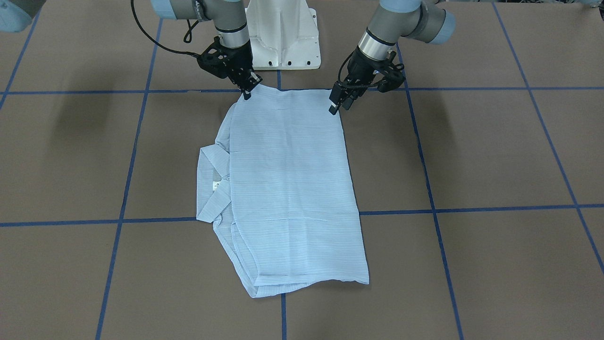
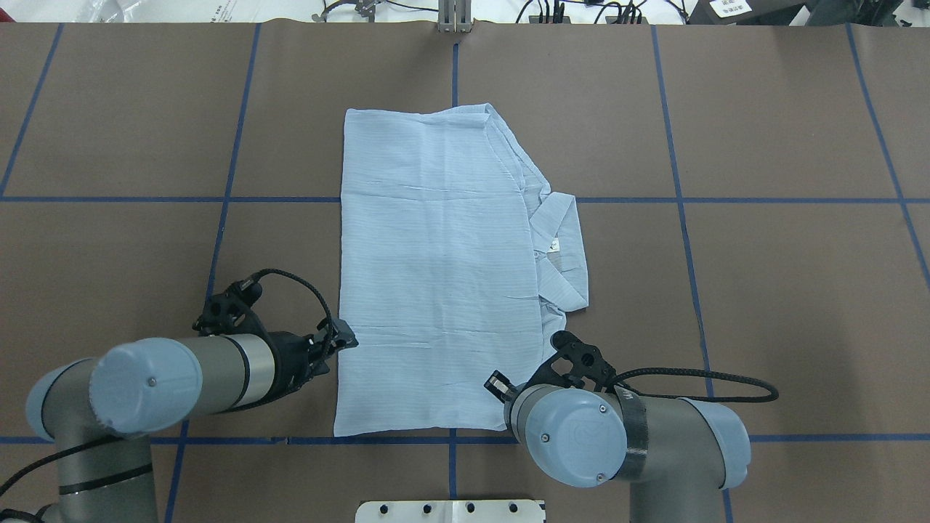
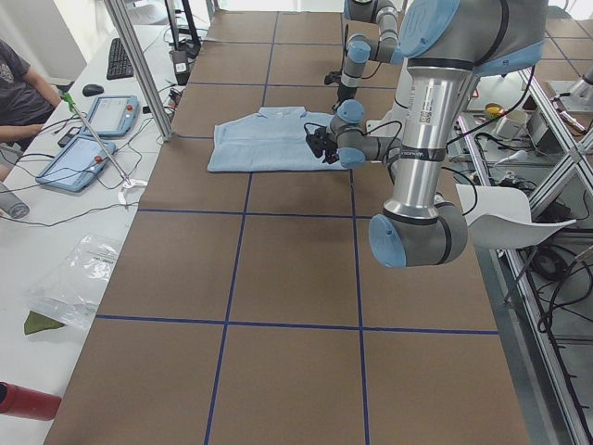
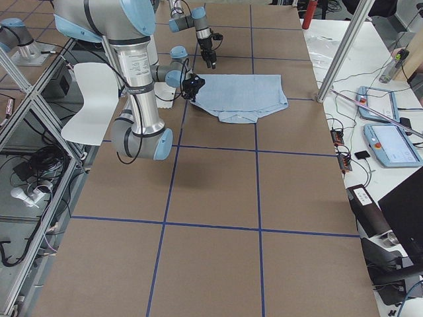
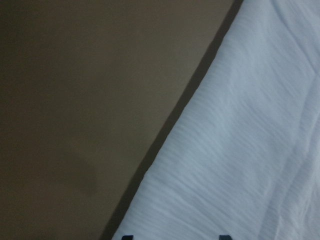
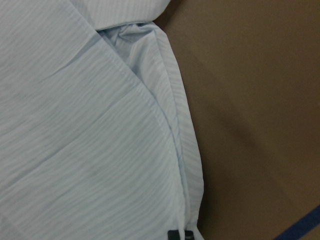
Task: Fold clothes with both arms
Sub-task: 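Lower the left gripper to the other near corner while the right gripper holds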
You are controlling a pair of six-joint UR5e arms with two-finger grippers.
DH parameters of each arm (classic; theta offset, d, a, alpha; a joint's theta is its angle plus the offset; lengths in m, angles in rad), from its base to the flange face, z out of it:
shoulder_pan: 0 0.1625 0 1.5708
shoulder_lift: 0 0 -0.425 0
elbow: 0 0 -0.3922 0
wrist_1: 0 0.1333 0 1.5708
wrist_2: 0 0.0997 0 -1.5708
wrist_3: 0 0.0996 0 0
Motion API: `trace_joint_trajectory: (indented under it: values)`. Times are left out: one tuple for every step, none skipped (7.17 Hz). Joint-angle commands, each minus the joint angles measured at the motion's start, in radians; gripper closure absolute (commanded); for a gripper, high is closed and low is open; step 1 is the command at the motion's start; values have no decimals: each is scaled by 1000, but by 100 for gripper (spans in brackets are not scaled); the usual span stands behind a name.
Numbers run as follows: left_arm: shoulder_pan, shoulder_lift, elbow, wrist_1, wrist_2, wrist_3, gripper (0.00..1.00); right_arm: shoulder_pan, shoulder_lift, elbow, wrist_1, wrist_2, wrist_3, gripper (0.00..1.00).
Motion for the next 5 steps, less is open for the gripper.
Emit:
trace_joint_trajectory:
  values:
    - [71,22,1,6,30,-23,35,0,-2,5,0,0,-1,100]
    - [79,17,1,6,30,-24,35,0,-4,5,0,0,-2,100]
    - [94,17,6,6,29,-24,35,0,-4,5,0,0,-4,100]
    - [103,17,7,7,30,-24,35,2,-2,5,0,2,-2,100]
    - [113,17,9,10,30,-24,35,0,-1,5,0,0,-2,100]
